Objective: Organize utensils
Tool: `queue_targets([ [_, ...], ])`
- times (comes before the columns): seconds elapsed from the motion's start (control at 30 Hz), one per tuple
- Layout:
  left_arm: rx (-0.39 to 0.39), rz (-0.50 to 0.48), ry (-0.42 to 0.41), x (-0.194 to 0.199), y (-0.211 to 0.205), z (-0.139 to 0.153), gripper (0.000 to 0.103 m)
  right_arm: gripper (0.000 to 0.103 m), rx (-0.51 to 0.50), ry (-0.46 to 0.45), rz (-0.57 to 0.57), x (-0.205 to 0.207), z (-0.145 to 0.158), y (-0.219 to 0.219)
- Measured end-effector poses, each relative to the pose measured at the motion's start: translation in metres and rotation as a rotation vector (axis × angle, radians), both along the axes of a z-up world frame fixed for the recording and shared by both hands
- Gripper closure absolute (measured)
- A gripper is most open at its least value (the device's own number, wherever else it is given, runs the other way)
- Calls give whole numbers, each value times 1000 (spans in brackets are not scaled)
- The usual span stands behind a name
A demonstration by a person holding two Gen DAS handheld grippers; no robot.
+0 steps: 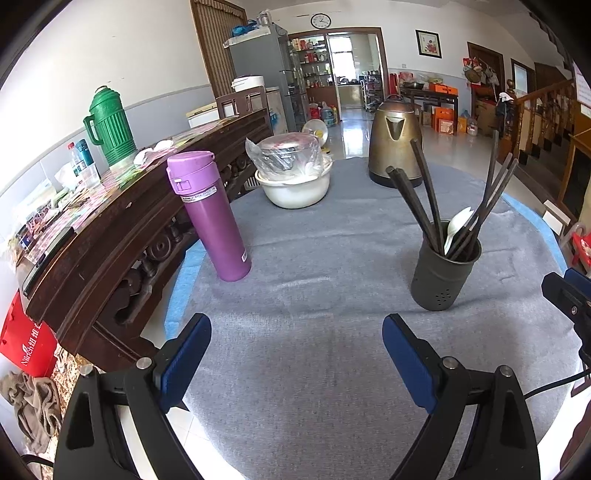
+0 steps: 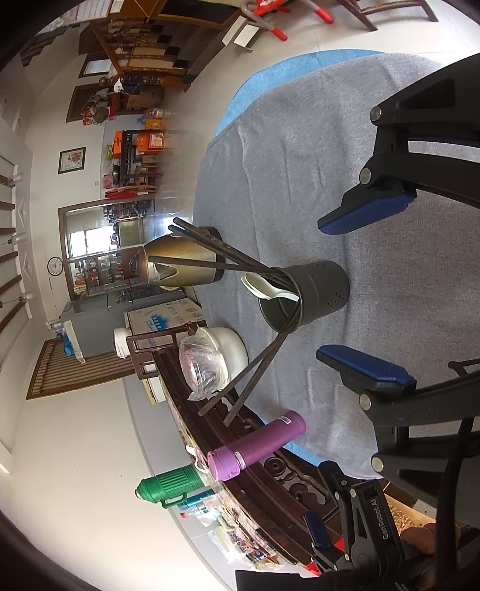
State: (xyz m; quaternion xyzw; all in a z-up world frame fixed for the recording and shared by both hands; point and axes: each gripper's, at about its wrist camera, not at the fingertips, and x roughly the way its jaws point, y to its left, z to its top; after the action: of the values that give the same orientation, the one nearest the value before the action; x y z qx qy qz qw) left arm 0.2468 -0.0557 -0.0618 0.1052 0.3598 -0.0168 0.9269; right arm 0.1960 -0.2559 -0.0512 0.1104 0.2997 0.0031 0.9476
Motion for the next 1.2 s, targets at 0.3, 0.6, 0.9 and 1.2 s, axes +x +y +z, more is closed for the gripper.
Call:
queue_targets([
  [0.3, -17, 12, 16, 2, 10, -6, 9, 37, -16, 8, 6, 2, 1, 9],
  [0.6, -25, 25, 25, 1, 19, -9, 9, 37, -22, 15, 7, 3, 0, 16],
  [0.9, -25, 31, 23, -2, 21, -9, 9, 37, -22, 14, 13, 1, -1, 19],
  [1.2, -13, 23, 24, -4, 15, -7, 9, 37, -7, 11, 5, -2, 0, 12],
])
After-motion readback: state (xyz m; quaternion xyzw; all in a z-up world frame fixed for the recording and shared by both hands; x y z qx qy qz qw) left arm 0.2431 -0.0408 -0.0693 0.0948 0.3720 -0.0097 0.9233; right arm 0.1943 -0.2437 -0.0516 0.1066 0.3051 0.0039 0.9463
